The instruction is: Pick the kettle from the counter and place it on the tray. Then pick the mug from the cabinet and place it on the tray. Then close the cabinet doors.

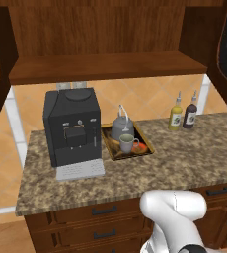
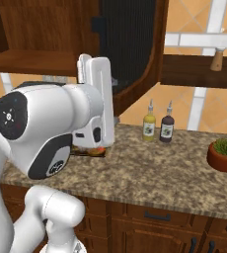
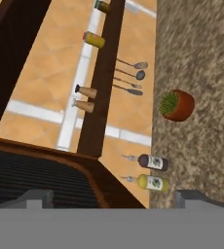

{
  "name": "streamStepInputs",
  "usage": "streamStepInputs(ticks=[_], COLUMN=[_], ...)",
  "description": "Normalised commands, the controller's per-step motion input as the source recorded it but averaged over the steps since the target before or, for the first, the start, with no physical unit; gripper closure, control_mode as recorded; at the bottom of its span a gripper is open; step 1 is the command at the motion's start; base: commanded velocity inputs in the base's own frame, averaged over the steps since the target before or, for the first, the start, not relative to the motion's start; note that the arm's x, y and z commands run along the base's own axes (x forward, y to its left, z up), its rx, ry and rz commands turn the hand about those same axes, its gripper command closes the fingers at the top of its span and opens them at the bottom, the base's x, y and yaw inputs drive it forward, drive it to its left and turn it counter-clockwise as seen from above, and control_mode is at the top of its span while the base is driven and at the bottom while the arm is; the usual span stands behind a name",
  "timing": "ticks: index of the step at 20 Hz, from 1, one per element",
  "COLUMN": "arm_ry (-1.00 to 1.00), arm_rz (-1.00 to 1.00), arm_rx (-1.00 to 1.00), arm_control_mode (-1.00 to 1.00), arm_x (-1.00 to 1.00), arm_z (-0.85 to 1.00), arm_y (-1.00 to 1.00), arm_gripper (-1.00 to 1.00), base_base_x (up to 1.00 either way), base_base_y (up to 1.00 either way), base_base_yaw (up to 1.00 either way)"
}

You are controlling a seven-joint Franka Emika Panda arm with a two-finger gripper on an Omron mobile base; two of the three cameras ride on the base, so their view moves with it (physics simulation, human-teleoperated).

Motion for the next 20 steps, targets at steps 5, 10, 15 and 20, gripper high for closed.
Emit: streamStepInputs(ticks=[5, 10, 15, 20], arm_ry=[0.01, 0.10, 0.13, 0.06], arm_rz=[0.12, 0.15, 0.16, 0.22], arm_rx=[-0.01, 0.00, 0.00, 0.01], arm_control_mode=[-1.00, -1.00, -1.00, -1.00], arm_x=[0.64, 0.84, 0.90, 0.88], arm_z=[-0.24, -0.25, -0.29, -0.36], arm_y=[0.49, 0.43, 0.32, 0.11], arm_gripper=[-1.00, -1.00, -1.00, -1.00], base_base_x=[0.00, 0.00, 0.00, 0.00], base_base_y=[0.00, 0.00, 0.00, 0.00], base_base_yaw=[0.00, 0.00, 0.00, 0.00])
